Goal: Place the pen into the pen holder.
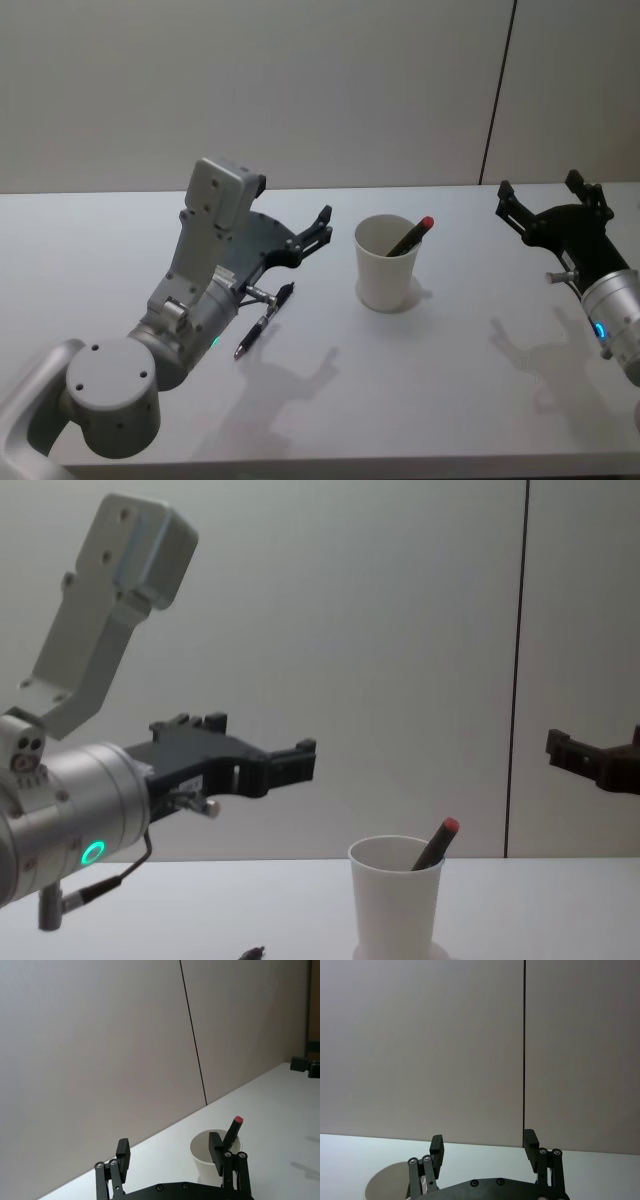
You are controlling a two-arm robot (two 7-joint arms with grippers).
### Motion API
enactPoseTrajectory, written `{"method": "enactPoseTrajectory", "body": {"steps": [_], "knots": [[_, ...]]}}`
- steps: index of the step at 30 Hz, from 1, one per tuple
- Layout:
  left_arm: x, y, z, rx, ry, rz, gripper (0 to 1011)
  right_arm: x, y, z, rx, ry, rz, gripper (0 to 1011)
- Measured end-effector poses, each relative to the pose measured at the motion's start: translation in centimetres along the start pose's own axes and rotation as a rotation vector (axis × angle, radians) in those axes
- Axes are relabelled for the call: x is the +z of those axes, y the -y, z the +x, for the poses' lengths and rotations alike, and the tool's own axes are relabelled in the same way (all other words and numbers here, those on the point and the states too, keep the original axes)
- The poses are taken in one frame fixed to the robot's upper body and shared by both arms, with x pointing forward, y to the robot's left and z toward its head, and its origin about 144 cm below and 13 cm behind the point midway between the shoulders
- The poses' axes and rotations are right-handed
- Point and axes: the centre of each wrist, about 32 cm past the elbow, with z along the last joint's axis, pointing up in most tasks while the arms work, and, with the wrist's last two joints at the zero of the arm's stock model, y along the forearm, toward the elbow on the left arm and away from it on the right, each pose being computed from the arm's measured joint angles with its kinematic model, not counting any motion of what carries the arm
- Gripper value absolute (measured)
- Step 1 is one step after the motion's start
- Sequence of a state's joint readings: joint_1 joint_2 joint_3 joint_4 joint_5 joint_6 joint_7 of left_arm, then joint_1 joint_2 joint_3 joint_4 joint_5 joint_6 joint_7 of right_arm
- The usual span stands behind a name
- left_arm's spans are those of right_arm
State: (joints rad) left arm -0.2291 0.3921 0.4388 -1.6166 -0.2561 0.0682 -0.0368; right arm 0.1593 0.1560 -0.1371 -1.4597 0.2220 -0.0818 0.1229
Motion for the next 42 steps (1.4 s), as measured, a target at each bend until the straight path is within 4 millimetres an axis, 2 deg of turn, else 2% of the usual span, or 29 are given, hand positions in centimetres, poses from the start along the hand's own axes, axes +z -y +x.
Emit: {"method": "enactPoseTrajectory", "body": {"steps": [24,42], "knots": [[-2.7,-0.3,2.9,-0.083,-0.179,0.231,1004,0.0,0.2,0.1,-0.004,0.001,-0.006,1001],[-4.8,0.3,4.9,-0.127,-0.24,0.362,1004,0.0,0.3,0.1,-0.004,0.002,-0.007,1001]]}}
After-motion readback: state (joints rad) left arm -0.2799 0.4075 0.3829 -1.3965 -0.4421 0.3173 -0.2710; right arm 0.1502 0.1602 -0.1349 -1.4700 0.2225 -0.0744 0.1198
